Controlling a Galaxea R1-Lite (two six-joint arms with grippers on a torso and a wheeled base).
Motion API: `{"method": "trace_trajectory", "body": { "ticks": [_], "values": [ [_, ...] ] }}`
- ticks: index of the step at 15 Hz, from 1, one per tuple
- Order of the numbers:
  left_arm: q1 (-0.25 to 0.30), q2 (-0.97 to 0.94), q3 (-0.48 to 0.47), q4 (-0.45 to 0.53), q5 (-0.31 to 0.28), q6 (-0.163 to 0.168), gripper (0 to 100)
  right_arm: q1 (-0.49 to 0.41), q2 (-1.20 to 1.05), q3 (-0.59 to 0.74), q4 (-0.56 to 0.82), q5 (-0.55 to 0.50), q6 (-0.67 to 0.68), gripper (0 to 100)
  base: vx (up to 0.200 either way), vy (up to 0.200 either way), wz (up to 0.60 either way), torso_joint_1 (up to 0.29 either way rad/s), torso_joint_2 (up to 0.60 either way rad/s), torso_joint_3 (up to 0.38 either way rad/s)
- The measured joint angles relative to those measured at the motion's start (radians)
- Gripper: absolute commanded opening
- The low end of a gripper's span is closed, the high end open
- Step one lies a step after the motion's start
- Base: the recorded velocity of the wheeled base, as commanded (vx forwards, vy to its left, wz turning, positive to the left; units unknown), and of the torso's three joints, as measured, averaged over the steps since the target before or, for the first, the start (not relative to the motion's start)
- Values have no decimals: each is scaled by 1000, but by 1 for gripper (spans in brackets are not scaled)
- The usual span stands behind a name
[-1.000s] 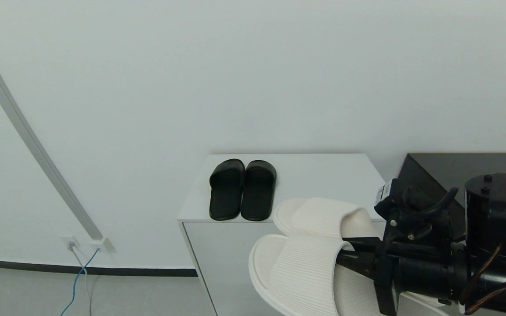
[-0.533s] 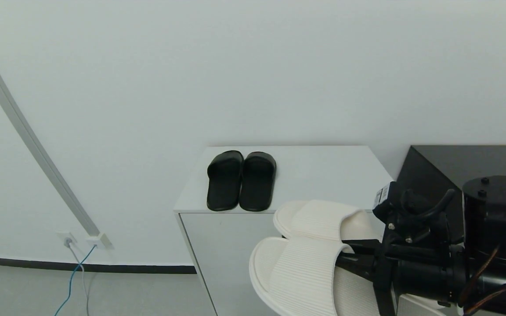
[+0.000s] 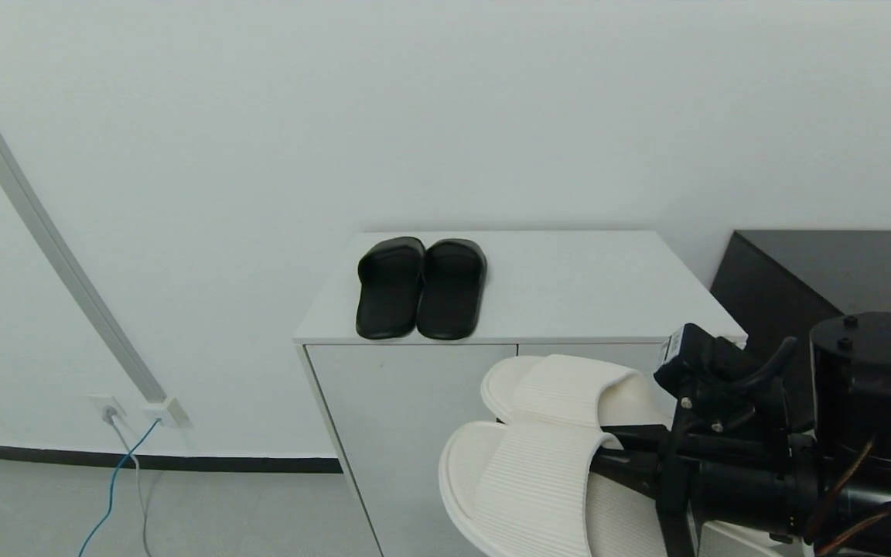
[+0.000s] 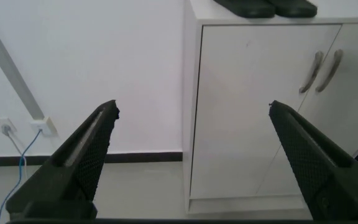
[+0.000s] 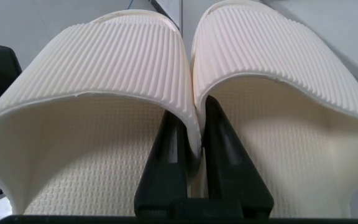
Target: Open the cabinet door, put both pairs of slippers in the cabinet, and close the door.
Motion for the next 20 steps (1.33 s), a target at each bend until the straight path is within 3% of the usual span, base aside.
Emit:
{"method": "trace_trajectory", "body": {
  "ticks": [11, 20],
  "values": [
    [0, 0, 0, 1, -1, 3, 100, 3, 24, 4, -1, 0, -9, 0, 0, 0, 0, -197, 522, 326],
    [-1, 7, -2, 3, -3, 1, 100, 14, 32, 18, -2, 1, -29, 0, 0, 0, 0, -124, 469, 344]
  ]
}}
